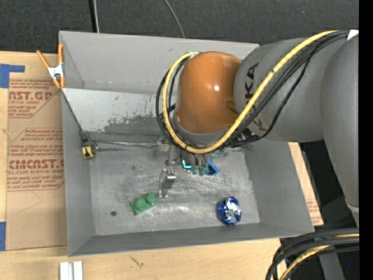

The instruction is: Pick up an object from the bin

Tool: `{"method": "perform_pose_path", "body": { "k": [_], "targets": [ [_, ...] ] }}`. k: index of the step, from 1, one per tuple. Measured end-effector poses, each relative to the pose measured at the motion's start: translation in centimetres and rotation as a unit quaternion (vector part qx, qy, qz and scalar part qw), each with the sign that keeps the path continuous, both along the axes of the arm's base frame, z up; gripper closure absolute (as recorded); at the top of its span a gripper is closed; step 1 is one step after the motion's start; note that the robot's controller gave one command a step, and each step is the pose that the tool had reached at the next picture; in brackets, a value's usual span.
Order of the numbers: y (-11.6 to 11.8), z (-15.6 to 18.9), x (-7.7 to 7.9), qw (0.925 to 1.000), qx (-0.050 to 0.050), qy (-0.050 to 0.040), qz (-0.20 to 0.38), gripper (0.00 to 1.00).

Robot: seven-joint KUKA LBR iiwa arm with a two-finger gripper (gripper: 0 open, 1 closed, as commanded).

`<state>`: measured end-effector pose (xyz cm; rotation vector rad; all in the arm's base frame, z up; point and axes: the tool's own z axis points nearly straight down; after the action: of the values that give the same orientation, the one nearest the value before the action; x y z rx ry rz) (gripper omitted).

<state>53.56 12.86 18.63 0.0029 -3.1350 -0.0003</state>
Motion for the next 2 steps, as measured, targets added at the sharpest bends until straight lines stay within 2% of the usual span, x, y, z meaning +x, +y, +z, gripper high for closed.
{"method": "perform_pose_path", "body": {
  "k": [1,2],
  "targets": [
    [-3.5,-11.1,-4.2,0.9992,0.000,-0.0033,-0.041,0.00],
    [3.2,-10.4,-2.5,0.9976,0.002,-0.0039,-0.069,0.00]
  ]
}}
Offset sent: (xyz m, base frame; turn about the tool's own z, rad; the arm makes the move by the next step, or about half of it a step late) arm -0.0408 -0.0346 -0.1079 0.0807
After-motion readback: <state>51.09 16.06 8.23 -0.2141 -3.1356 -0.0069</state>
